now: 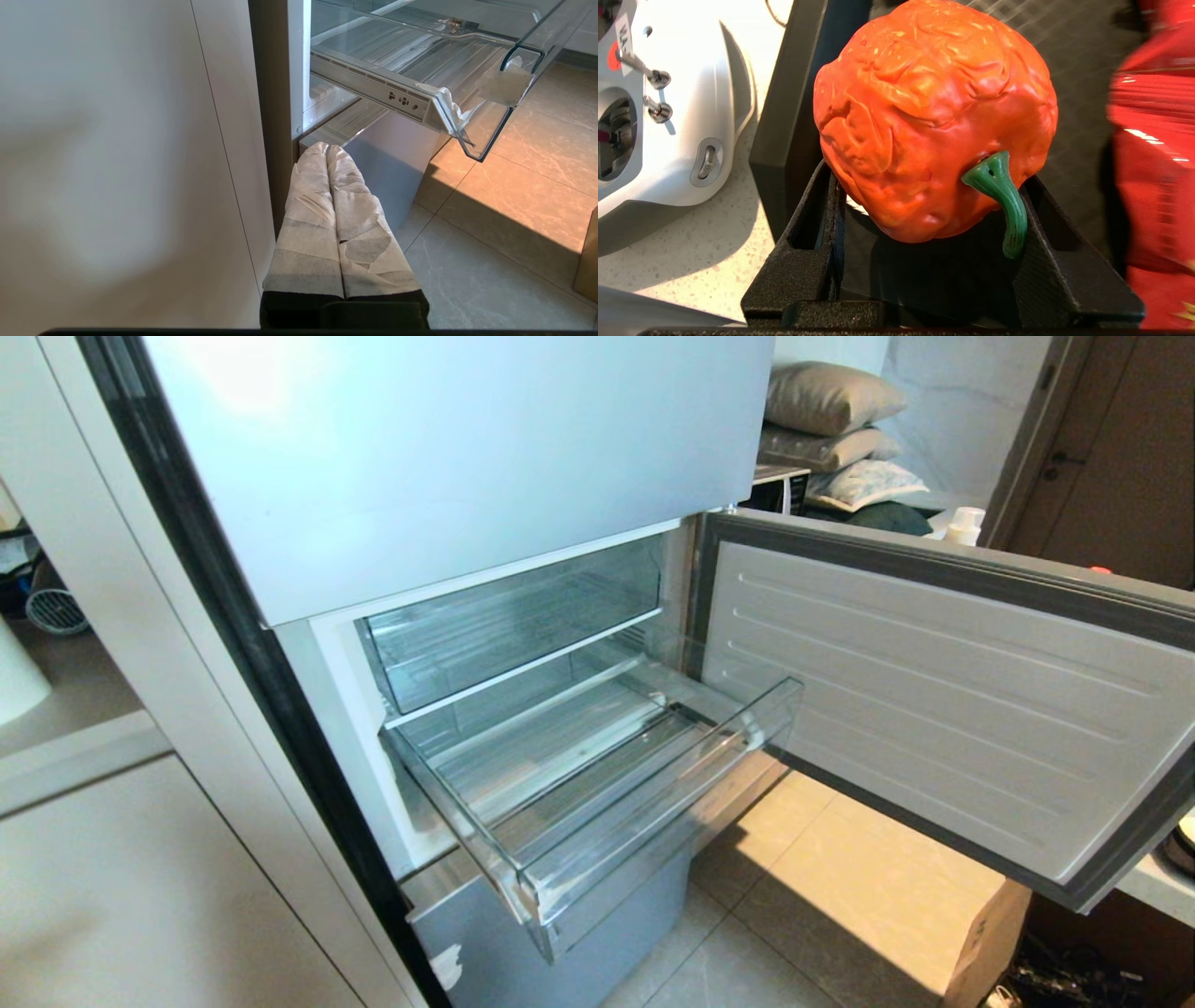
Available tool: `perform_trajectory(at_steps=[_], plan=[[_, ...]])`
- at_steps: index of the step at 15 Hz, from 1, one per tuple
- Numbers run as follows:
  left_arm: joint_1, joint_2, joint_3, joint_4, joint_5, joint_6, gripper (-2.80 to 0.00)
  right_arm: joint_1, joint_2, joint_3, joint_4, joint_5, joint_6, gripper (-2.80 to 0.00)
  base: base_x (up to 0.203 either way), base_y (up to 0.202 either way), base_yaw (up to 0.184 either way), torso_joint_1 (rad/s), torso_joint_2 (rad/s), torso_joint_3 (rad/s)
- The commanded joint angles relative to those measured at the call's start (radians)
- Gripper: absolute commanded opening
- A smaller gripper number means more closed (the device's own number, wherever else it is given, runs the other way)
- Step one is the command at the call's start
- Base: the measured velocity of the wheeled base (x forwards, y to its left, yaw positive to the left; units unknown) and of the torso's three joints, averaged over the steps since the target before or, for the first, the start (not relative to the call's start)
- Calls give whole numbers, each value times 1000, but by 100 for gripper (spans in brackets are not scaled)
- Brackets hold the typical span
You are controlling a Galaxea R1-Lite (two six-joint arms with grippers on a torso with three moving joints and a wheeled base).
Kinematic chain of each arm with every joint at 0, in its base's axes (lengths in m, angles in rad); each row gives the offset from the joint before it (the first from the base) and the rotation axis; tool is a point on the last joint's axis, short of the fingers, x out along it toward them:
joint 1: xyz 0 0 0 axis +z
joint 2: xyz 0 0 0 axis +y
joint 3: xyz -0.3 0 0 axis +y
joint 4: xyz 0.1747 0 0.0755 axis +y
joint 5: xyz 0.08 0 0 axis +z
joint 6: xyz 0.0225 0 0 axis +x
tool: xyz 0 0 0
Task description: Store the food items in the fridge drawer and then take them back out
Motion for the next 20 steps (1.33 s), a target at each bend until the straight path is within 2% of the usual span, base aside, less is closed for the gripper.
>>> perform_trajectory(at_steps=[1, 4, 5, 13, 19, 20], plan=[[0, 1, 0, 0, 0, 1, -280, 5, 5, -2, -4, 3, 1, -280, 0, 0, 0, 0, 0, 0], [0, 1, 0, 0, 0, 1, -280, 5, 7, 0, -4, 2, -1, -280, 0, 0, 0, 0, 0, 0], [0, 1, 0, 0, 0, 0, -280, 5, 7, 0, -3, 2, -1, 0, 0, 0, 0, 0, 0, 0], [0, 1, 0, 0, 0, 0, -280, 1, -34, 13, 23, 2, 1, 0, 0, 0, 0, 0, 0, 0], [0, 1, 0, 0, 0, 0, -280, -41, -304, 141, 31, -3, 6, 0, 0, 0, 0, 0, 0, 0], [0, 1, 0, 0, 0, 0, -280, -59, -358, 170, 29, -8, 15, -280, 0, 0, 0, 0, 0, 0]])
